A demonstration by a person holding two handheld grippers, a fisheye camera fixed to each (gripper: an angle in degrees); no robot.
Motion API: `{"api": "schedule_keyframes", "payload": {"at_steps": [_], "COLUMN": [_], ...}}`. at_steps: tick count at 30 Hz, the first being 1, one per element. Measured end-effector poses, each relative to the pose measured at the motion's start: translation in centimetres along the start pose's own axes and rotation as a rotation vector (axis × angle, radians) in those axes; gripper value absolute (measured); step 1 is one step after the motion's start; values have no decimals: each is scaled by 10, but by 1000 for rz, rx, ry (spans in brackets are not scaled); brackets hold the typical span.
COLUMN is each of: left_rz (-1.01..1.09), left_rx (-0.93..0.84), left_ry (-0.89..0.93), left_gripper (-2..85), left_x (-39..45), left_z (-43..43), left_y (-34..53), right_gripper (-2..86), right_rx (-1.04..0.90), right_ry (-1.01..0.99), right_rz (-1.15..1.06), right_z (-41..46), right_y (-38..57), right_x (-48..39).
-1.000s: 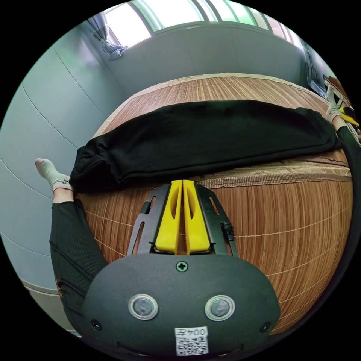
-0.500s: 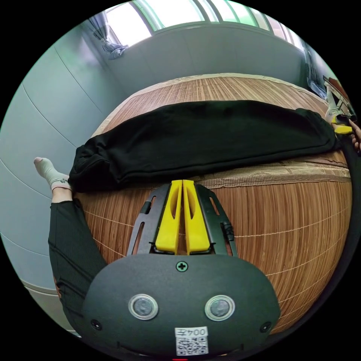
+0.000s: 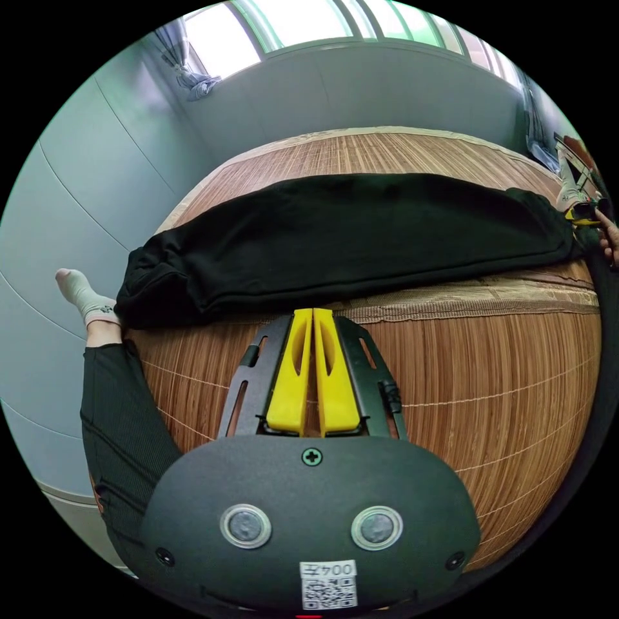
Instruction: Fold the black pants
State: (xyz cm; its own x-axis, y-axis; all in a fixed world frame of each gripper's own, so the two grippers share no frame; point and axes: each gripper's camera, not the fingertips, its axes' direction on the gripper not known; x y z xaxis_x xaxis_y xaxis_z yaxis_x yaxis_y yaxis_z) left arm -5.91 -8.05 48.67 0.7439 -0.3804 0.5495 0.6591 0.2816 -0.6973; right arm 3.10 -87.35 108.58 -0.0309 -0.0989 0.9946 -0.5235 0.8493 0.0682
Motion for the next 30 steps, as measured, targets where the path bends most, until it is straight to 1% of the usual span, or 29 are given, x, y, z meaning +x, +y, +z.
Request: {"api": "schedule_keyframes", "payload": {"at_steps": [3,5,6,9,10,11,13,15,17,20,22,24,28,30], "left_rz": [-1,-7,-9,-9,-9,-11,-15,-17,-13,-13,-16,-4,63,81], "left_rx": [0,0,0,1,1,1,2,2,2,1,-2,-17,71,74], "left_ry": [3,16,19,20,21,24,33,36,28,39,67,96,109,185], "left_gripper": [2,2,2,3,3,4,4,4,5,10,17,29,64,71], "left_x": [2,2,2,4,5,6,6,7,10,11,7,4,6,11], "left_z": [-1,-1,-1,-1,-1,-1,-1,-1,-1,-2,-5,-10,-28,-28], "left_y": [-3,-6,-7,-10,-12,-14,-16,-19,-23,-29,-35,-47,-95,-122], "right_gripper": [31,33,34,51,56,57,61,66,77,83,83,82,80,91], "right_rx": [6,31,26,-102,-185,-213,-170,-109,-55,-42,-57,-61,-112,-134], "right_ry": [40,143,174,205,239,304,346,294,159,23,-19,-19,-96,-107], "right_rz": [-68,-130,-138,-134,-118,-112,-118,-150,-218,-287,-337,-389,-481,-499], "right_z": [-21,-55,-59,-43,-29,-22,-27,-36,-38,-22,-4,15,59,67], "right_y": [3,15,17,15,13,14,15,12,2,-18,-26,-29,-22,-25], "right_x": [-25,-46,-49,-41,-36,-36,-45,-60,-84,-110,-128,-147,-179,-187]}}
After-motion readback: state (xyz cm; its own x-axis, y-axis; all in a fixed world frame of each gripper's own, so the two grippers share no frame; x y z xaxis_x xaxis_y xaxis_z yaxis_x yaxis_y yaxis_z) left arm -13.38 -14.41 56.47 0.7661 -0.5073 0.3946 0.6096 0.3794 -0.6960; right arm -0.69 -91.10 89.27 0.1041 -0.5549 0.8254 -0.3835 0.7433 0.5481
